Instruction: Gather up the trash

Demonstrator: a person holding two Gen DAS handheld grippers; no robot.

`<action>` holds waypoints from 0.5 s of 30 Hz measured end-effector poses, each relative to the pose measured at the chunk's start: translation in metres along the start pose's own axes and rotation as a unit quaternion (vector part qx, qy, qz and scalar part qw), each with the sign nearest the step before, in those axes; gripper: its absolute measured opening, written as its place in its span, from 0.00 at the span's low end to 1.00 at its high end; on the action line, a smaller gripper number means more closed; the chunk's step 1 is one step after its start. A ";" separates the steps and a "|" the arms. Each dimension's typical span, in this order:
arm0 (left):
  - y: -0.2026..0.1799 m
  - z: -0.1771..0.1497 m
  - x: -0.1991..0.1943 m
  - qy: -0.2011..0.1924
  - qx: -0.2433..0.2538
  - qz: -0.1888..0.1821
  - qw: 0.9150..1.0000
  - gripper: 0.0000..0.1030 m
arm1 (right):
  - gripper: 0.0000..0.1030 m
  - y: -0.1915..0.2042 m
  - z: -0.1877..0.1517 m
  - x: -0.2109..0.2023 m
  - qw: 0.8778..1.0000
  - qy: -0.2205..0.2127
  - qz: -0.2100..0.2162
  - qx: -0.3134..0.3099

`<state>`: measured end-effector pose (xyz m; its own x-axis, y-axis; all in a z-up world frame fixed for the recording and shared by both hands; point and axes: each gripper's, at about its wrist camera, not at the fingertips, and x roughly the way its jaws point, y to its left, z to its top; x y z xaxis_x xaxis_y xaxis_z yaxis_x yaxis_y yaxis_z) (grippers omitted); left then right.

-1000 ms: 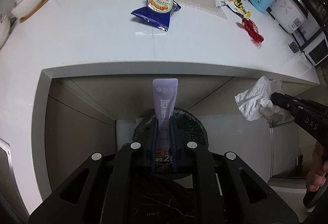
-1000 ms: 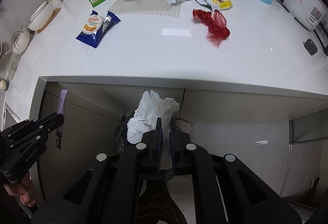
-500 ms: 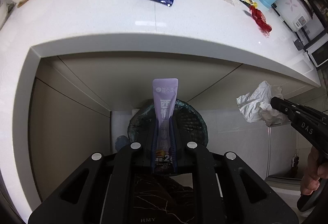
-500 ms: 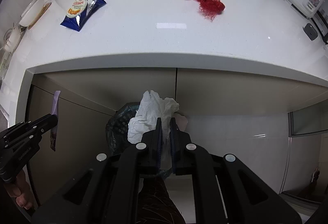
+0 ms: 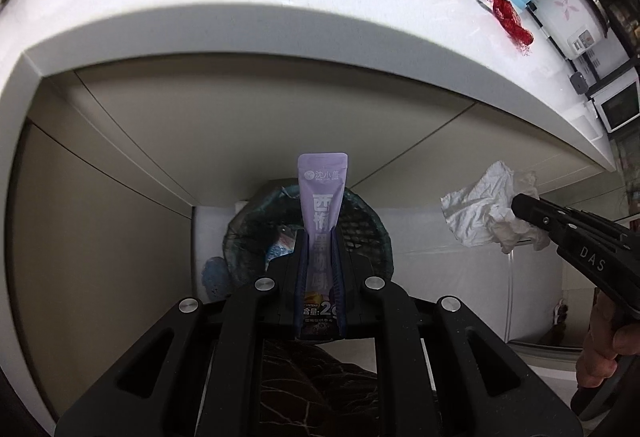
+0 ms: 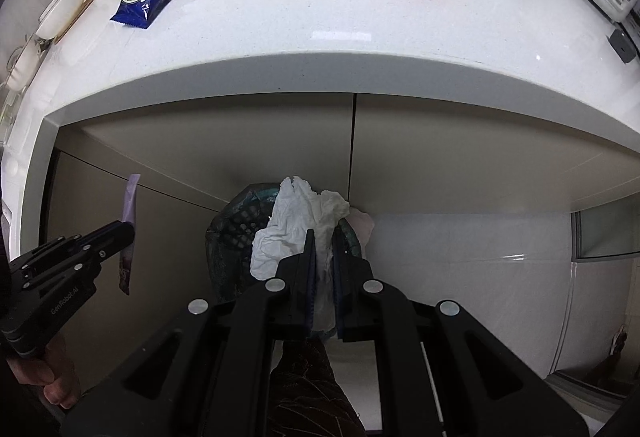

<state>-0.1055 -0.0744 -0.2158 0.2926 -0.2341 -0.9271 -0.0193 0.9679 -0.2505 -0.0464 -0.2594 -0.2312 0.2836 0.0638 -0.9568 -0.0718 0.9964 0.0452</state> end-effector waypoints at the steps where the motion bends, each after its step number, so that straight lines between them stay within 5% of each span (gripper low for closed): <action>1: 0.000 -0.002 0.002 0.000 0.000 0.000 1.000 0.10 | 0.06 0.001 -0.001 0.001 1.000 -0.001 0.001 -0.002; 15: -0.010 -0.014 0.045 0.025 0.019 0.017 0.999 0.10 | 0.06 -0.007 -0.015 0.033 1.000 0.024 0.003 0.008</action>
<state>-0.1057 -0.0963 -0.2587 0.2451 -0.2049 -0.9476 0.0083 0.9778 -0.2093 -0.0512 -0.2652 -0.2671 0.2379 0.0675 -0.9689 -0.0588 0.9968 0.0550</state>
